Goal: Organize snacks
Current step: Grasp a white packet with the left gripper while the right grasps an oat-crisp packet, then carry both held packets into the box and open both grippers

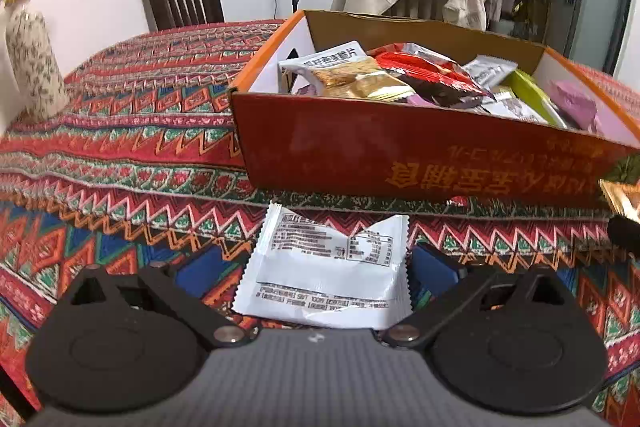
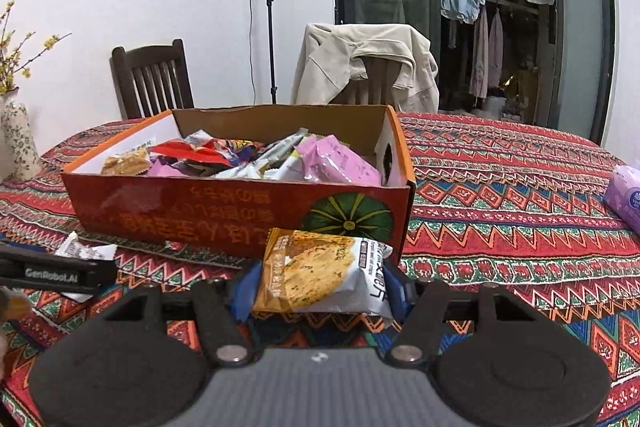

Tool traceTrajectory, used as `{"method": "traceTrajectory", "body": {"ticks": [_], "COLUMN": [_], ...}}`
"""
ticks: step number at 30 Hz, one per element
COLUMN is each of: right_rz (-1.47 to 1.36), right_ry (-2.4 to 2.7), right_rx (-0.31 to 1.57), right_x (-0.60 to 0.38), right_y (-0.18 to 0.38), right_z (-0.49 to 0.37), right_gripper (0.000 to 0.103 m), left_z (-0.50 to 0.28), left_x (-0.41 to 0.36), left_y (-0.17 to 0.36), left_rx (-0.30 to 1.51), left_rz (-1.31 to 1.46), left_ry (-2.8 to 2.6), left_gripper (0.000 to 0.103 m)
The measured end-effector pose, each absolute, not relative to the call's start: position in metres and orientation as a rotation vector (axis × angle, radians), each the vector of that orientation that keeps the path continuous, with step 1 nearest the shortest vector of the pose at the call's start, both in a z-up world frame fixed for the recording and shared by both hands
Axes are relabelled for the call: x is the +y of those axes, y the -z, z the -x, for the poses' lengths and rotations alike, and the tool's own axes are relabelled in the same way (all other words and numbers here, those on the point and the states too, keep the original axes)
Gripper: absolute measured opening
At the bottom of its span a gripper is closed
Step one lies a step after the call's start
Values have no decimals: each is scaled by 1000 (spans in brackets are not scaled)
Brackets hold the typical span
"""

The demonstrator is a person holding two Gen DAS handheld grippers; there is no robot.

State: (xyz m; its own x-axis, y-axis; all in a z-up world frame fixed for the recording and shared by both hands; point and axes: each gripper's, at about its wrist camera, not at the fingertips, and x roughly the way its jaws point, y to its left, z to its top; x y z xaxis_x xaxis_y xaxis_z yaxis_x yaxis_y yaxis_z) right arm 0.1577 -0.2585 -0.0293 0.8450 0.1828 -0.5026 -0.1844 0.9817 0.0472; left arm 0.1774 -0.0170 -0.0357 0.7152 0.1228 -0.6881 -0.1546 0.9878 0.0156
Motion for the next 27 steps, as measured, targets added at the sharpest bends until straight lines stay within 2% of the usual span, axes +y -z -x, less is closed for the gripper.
{"method": "traceTrajectory", "body": {"ticks": [2, 6, 8, 9, 15, 27], "right_rz": [8, 17, 15, 15, 14, 13], "right_ry": [-201, -208, -208, -209, -227, -321], "right_rx": [527, 519, 519, 519, 501, 405], "right_x": [-258, -255, -255, -256, -256, -252], "right_y": [29, 28, 28, 28, 26, 16], "right_z": [-156, -155, -155, -154, -151, -135], "right_gripper": [62, 62, 62, 62, 62, 62], "left_z": [-175, -170, -167, -165, -153, -125], "left_x": [-17, -18, -19, -19, -20, -27], "left_y": [36, 32, 30, 30, 25, -4], "left_rx": [749, 737, 731, 727, 704, 599], "left_rz": [44, 41, 41, 42, 56, 49], "left_ry": [-153, -134, -128, -126, -111, -95], "left_gripper": [100, 77, 71, 64, 59, 59]}}
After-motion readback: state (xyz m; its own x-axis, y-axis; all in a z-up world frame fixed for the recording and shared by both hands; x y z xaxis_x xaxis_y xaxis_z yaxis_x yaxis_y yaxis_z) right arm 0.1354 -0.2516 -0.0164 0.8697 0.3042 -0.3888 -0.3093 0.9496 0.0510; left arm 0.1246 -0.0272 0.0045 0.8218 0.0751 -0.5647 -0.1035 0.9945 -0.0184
